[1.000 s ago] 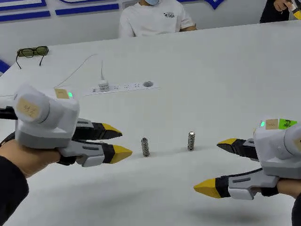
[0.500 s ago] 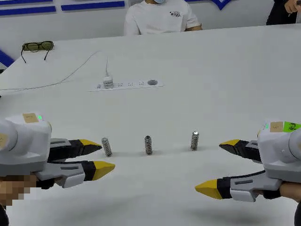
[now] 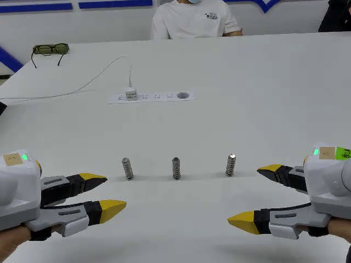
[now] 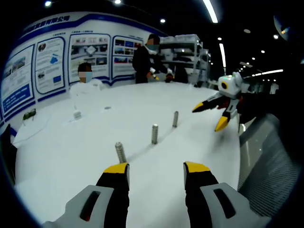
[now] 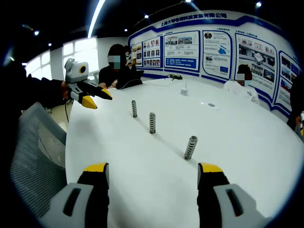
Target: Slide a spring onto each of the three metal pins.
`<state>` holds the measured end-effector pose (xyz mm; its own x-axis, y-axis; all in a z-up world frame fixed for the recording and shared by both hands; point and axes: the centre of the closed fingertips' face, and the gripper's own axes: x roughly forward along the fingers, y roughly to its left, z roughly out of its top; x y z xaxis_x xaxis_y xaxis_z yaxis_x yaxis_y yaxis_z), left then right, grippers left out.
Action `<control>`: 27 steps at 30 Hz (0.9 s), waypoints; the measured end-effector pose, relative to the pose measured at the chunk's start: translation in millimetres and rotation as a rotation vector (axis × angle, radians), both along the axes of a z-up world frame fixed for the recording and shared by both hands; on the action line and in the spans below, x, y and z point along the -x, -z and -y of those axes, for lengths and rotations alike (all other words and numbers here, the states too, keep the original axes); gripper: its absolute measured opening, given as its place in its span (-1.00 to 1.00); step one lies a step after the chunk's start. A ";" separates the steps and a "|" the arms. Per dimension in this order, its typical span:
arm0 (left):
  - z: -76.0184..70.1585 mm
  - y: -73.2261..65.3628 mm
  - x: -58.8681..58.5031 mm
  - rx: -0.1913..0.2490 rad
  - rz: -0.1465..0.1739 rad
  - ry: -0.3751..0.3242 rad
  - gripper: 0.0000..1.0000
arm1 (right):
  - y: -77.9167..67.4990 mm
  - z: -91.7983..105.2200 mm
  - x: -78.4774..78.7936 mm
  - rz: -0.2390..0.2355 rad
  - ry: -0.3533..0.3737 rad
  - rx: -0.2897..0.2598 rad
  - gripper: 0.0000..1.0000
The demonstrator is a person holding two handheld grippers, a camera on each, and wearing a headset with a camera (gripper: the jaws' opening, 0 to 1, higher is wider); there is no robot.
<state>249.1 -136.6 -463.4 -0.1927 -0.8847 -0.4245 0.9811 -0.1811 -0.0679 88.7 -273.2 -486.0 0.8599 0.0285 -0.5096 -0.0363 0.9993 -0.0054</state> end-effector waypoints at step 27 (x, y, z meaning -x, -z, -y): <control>-9.7 22.9 1.1 0.025 -0.049 -0.105 0.27 | -4.5 11.7 -5.2 0.055 0.051 0.005 0.60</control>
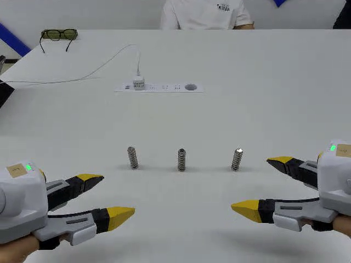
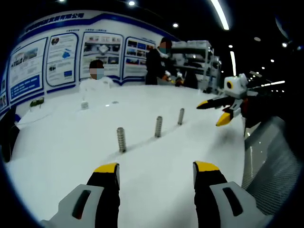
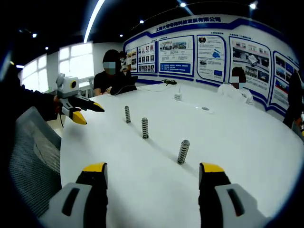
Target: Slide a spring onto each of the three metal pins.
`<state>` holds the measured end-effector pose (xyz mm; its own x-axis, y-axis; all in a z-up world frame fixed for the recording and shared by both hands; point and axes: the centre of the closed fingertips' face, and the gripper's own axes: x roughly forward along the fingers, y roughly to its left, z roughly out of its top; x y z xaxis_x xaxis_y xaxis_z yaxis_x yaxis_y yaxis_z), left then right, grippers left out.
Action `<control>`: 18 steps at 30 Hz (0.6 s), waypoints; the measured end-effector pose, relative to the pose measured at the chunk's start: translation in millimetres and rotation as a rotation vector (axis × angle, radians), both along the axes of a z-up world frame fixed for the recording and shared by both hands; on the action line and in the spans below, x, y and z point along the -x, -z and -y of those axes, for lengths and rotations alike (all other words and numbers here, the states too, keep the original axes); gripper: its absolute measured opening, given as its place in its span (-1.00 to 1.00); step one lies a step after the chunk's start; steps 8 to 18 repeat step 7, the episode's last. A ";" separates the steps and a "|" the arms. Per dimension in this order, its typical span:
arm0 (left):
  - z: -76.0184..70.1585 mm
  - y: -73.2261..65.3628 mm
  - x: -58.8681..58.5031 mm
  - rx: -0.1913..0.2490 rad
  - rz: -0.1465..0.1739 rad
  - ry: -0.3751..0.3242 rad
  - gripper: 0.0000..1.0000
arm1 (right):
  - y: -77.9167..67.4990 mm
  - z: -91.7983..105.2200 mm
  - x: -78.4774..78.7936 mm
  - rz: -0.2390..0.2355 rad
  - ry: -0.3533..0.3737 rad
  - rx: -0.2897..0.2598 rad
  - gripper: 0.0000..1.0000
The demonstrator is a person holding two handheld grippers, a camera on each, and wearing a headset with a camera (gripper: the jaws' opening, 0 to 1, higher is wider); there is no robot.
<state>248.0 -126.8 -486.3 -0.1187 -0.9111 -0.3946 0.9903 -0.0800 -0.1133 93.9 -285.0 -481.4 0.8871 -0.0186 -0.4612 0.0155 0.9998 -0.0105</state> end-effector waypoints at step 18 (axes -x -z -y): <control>0.4 0.6 -2.1 0.011 -0.012 -0.027 0.30 | -1.5 3.6 -0.3 0.013 0.013 -0.006 0.62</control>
